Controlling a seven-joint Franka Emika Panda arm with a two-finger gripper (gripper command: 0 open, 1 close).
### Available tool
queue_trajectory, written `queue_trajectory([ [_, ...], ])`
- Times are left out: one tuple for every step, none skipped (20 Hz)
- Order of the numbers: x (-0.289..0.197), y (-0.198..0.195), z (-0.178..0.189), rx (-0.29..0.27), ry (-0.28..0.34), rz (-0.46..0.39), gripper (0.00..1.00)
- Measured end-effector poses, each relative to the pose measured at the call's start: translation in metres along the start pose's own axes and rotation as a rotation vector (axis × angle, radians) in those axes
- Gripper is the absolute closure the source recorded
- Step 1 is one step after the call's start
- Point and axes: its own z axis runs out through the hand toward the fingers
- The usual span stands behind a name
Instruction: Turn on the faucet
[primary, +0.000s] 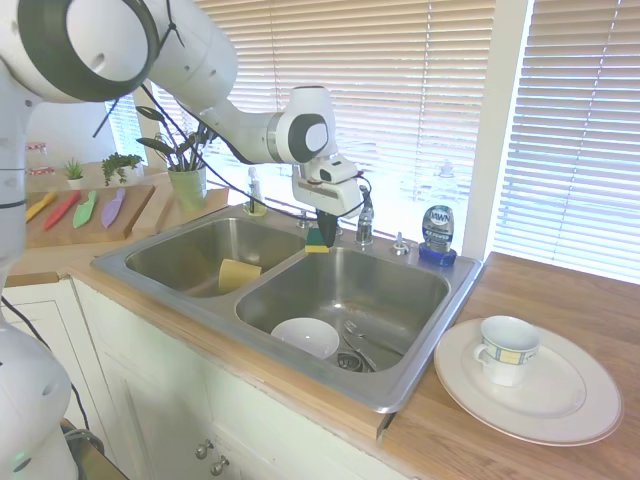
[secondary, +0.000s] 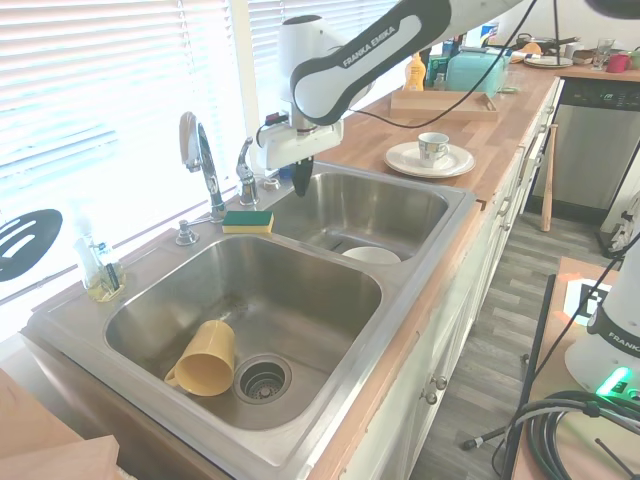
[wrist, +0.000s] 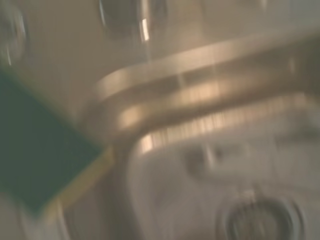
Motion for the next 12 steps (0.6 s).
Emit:
queue_trajectory([
  [-0.006,0.011,-0.007,-0.009,-0.008,-0.001,1.0],
  [-0.012,0.023,-0.014,-0.014,-0.014,-0.003,1.0],
  [-0.018,0.035,-0.019,-0.021,-0.022,-0.004,1.0],
  [-0.025,0.048,-0.023,-0.028,-0.03,-0.008,1.0],
  [-0.033,0.062,-0.027,-0.033,-0.035,-0.013,1.0],
  [-0.041,0.074,-0.03,-0.035,-0.039,-0.02,1.0],
  [-0.049,0.087,-0.032,-0.037,-0.041,-0.026,1.0],
  [-0.057,0.099,-0.035,-0.038,-0.042,-0.03,0.0],
  [-0.063,0.109,-0.037,-0.039,-0.042,-0.033,0.0],
  [-0.068,0.119,-0.039,-0.039,-0.041,-0.032,0.0],
  [-0.07,0.126,-0.04,-0.037,-0.041,-0.029,0.0],
  [-0.071,0.131,-0.039,-0.037,-0.043,-0.023,0.0],
])
